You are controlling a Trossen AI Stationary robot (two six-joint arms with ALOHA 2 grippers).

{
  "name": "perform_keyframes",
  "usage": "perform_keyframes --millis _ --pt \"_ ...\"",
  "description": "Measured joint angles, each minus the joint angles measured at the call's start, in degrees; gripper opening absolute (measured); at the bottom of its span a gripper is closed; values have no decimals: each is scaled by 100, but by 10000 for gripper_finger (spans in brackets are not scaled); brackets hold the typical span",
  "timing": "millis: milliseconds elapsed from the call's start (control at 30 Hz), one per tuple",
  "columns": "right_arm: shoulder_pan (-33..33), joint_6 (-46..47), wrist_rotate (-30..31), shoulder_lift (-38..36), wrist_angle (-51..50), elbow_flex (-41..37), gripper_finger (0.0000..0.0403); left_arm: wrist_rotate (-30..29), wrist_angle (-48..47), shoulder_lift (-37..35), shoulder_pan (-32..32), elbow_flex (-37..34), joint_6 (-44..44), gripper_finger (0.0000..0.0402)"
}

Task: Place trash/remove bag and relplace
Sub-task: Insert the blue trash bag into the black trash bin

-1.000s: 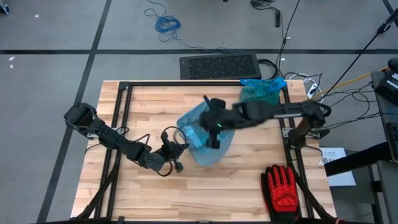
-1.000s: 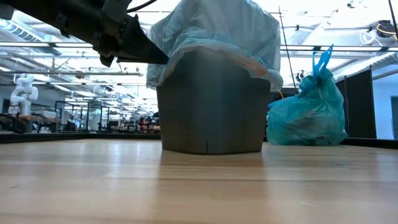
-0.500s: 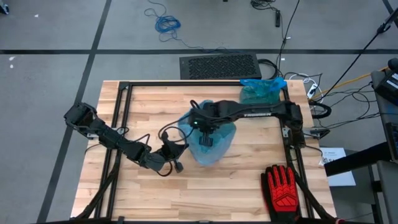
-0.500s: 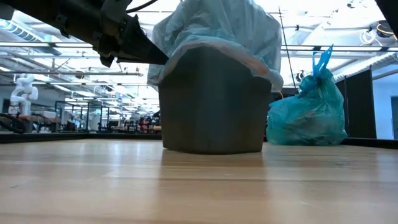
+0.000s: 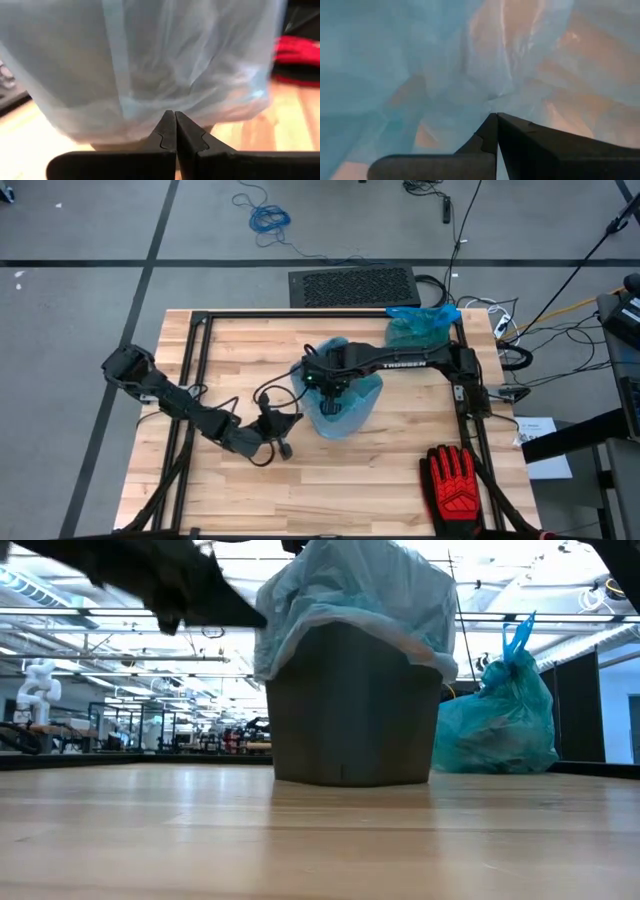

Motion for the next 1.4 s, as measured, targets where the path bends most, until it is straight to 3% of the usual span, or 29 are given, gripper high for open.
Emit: perform_keyframes --millis 233,533,1400 --pt "-2 -73 5 59 13 4 0 -179 -62 -287 -21 72 312 0" --pt "0 -332 18 63 42 4 0 442 -13 90 555 66 153 0" --pt "-9 -780 -251 61 511 -741 0 459 -106 92 545 66 144 0"
